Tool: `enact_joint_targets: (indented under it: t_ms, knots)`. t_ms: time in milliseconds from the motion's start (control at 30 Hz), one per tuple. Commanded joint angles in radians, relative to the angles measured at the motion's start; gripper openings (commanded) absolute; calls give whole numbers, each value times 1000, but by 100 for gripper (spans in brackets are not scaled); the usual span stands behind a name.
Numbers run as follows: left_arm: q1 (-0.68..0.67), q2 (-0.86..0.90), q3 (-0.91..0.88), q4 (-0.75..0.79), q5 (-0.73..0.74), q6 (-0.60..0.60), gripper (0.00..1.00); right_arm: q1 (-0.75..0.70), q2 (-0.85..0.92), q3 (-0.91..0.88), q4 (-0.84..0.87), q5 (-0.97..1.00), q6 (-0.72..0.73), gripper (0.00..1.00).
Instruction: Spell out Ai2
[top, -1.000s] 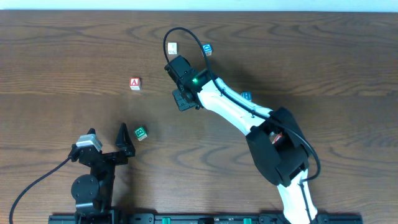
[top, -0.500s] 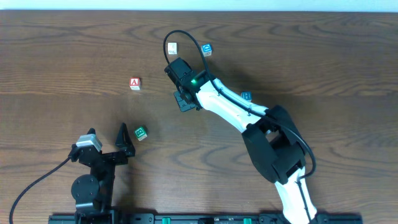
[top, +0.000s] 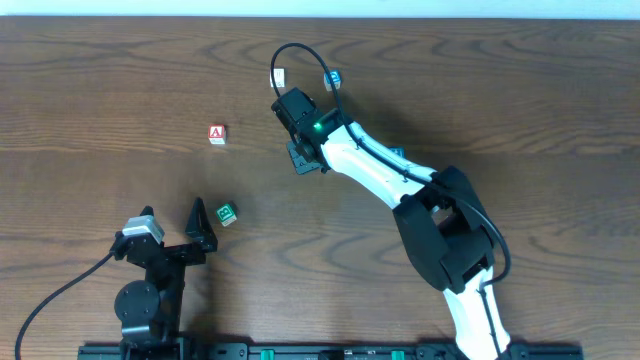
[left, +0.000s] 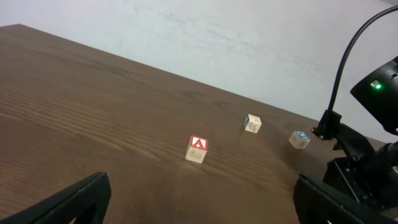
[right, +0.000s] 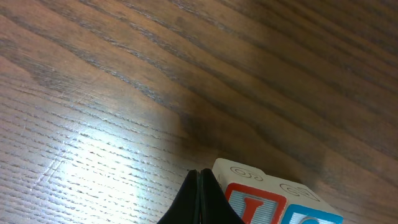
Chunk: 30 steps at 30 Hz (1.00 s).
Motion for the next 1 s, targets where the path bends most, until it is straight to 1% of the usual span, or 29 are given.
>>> enact_joint_targets:
  t_ms: [0, 133, 300, 367, 533, 633, 667, 700, 733, 767, 833, 867, 967]
  knots:
    - [5, -2, -35, -14, -7, -7, 95, -1, 7, 2, 2, 19, 3, 1]
    - [5, -2, -35, -14, -7, -7, 95, 0, 7, 2, 7, 14, 3, 1]
    - [5, -2, -35, -14, -7, -7, 95, 0, 6, 14, 36, -70, 3, 1]
    - [5, -2, -35, -14, -7, -7, 95, 0, 6, 34, 32, -76, 3, 1]
    - [5, -2, -35, -14, -7, -7, 95, 0, 4, 145, -76, -96, -1, 1]
    - [5, -2, -35, -14, -7, -7, 95, 2, 2, 216, -160, -233, -97, 1]
    - [5, -2, -35, -14, -7, -7, 95, 2, 1, 241, -187, -279, -125, 4]
    - [5, -2, -35, -14, -7, -7, 95, 0, -2, 264, -209, -305, -143, 20]
    - [5, -2, -35, -14, -7, -7, 95, -6, -6, 300, -242, -325, -160, 46]
    - [5, -2, -35, -14, -7, -7, 95, -13, -12, 333, -270, -332, -170, 60]
    - [5, -2, -35, -14, -7, -7, 95, -29, -33, 405, -324, -346, -195, 98]
    - [5, -2, -35, -14, -7, -7, 95, -35, -45, 430, -344, -349, -216, 99]
    - [5, -2, -35, -14, -7, -7, 95, -56, -112, 474, -408, -336, -302, 99]
